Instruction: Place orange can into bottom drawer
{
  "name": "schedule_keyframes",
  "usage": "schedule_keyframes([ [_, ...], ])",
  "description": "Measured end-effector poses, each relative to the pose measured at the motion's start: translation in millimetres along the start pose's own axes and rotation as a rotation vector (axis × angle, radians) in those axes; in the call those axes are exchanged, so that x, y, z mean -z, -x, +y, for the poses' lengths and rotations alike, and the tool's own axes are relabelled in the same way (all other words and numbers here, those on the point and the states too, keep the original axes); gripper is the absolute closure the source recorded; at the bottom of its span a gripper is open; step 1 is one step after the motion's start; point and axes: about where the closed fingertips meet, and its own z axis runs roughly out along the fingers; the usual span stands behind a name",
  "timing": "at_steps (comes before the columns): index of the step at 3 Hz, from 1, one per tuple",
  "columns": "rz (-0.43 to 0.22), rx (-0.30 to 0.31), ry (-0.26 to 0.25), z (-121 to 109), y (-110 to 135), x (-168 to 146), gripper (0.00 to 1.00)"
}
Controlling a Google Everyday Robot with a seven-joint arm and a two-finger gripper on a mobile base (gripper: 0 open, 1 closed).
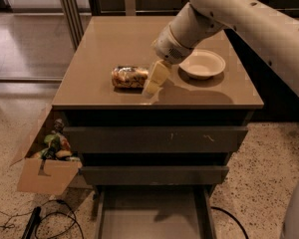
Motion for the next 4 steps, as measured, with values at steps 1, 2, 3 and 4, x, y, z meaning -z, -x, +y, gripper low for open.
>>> schedule_keyframes([
  [1, 0.008, -0.011, 0.028, 1, 0, -18, 0.00],
  [2, 0.020, -0.037, 0.055, 4, -5, -37, 0.00],
  [3, 0.025, -0.066, 0.077, 8, -10, -50, 0.00],
  [4, 0.025, -0.066, 0.077, 8, -10, -50, 0.18],
])
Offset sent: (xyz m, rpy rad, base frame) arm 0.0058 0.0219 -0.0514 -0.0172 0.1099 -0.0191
